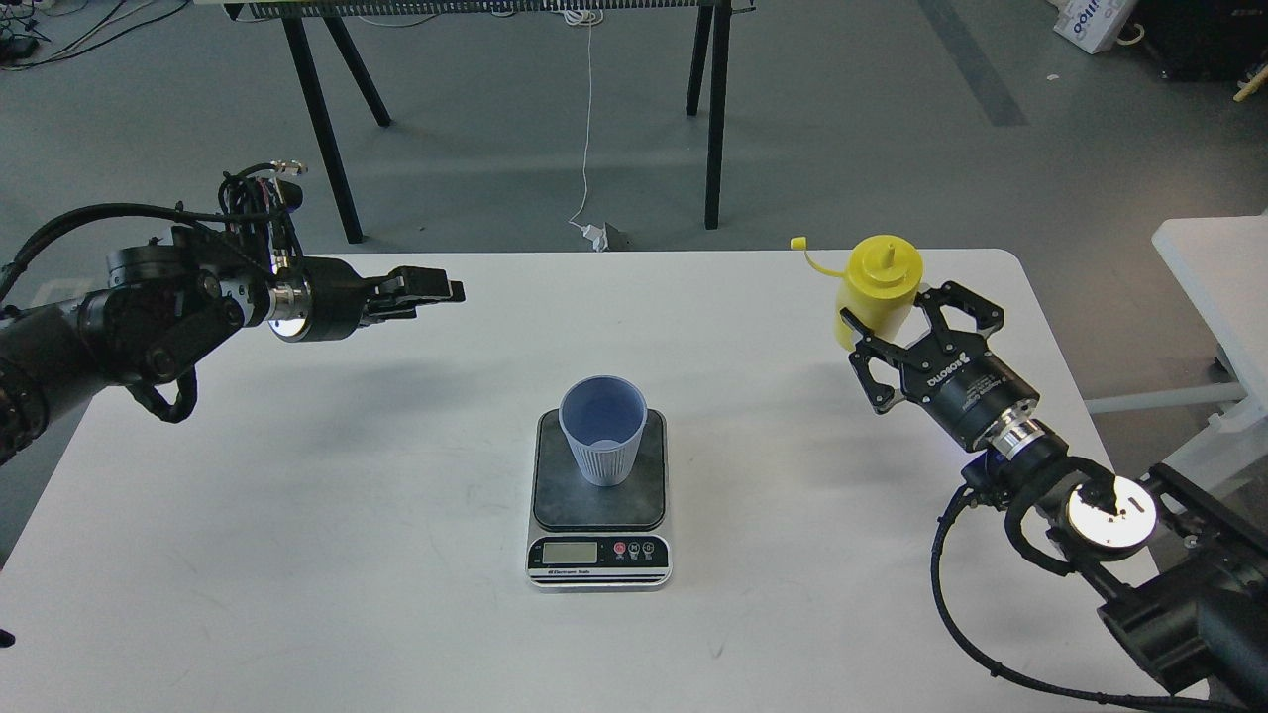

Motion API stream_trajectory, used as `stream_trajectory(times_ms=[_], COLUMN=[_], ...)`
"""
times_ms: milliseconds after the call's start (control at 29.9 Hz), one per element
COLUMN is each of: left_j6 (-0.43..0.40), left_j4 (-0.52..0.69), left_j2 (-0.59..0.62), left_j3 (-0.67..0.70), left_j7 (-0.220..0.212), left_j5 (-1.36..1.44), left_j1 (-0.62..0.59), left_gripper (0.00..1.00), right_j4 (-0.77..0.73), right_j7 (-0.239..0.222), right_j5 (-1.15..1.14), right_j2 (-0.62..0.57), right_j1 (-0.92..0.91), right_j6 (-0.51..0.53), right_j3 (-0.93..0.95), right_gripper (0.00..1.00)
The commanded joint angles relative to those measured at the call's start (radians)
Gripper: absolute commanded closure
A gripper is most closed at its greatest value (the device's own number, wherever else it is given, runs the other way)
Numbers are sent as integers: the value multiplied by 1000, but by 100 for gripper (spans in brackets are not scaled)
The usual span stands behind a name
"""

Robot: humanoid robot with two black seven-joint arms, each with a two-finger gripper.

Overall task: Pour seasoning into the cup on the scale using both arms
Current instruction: 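Lift the yellow bottle and tip its nozzle down above the cup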

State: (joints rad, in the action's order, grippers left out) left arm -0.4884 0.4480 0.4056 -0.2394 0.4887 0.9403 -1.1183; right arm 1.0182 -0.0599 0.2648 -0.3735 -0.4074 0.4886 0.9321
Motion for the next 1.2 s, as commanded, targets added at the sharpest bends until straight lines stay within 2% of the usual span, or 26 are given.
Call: stream_trajectory(times_ms=[0,134,234,368,535,769,936,1170], left_j6=[0,0,0,0,0,0,0,0], left_j4=[1,1,1,1,1,1,1,3], left_j2=[-2,-1,-2,7,47,61,65,81], left_j3=[-3,0,5,28,35,77,78,78], left_j7=[0,0,0,0,0,0,0,0], left_j5=[-3,-11,-14,-23,-28,-28,-52,-74], left_j1=[0,-14,-18,-17,-14,-2,-2,14], left_gripper=[22,22,22,22,22,22,22,22], right_j4=[-4,-6,-6,-6,-6,-6,-29,-72], right_j7=[5,18,28,84,117,127,152,152], right_j5=[-195,-383,-488,-622,-713,-843,-911,-955], right_j2=[-25,-27,-27,-25,-18,-4,39,119], right_j1=[-170,-324,-421,-502,-589,-682,-749,-795], right_j6=[0,0,-51,-125,-185,-214,-242,-245], right_j3=[-19,-122,-208,-277,-386,-535,-651,-723], right_gripper=[98,98,98,98,98,98,98,98])
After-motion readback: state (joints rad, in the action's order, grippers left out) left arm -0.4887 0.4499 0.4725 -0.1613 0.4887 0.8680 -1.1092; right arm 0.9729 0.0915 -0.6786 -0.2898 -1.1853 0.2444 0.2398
